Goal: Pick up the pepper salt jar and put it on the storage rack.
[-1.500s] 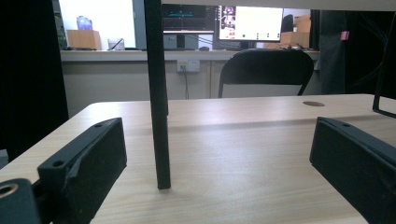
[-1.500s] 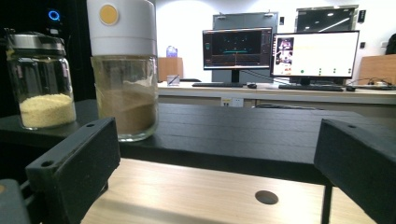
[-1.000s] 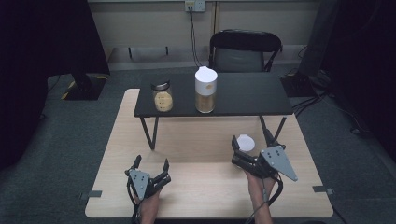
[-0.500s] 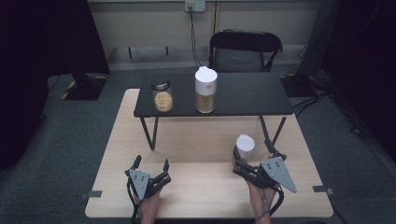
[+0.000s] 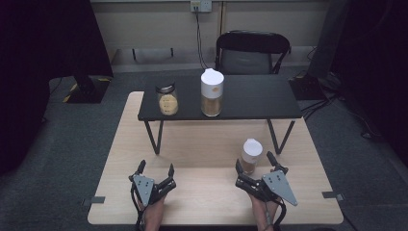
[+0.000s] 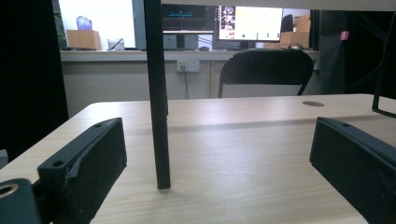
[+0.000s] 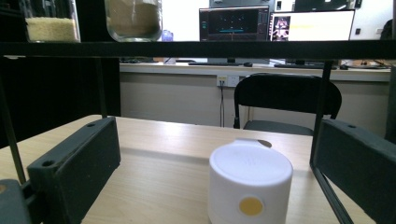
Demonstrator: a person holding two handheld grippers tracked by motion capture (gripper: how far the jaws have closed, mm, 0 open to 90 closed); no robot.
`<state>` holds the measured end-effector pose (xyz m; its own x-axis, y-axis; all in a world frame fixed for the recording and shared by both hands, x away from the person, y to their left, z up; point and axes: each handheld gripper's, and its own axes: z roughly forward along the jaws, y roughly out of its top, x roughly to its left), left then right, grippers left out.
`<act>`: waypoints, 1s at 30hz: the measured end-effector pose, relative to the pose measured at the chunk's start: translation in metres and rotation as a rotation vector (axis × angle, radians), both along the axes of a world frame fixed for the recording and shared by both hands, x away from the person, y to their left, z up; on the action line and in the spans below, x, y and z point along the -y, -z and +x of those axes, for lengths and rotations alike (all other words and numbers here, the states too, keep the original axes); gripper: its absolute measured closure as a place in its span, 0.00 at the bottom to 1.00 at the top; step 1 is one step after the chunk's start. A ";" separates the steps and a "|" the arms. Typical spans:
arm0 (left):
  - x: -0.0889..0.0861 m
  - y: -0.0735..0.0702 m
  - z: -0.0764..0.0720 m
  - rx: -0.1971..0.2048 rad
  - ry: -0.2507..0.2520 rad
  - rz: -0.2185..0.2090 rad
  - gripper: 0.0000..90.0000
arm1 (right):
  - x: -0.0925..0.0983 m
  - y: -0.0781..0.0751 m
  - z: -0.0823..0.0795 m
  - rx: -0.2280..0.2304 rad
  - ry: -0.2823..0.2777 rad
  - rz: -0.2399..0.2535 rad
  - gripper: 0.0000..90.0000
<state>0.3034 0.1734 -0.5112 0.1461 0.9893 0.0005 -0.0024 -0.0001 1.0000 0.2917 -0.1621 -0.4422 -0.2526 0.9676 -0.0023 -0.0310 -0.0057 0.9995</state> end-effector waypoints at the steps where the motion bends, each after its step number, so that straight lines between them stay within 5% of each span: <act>1: 0.000 0.000 0.000 0.000 0.000 0.000 0.04 | 0.001 0.001 -0.001 0.002 0.001 0.006 0.00; 30: 0.000 0.000 0.000 0.000 0.000 0.000 0.04 | 0.015 0.062 -0.004 -0.015 0.059 0.001 0.00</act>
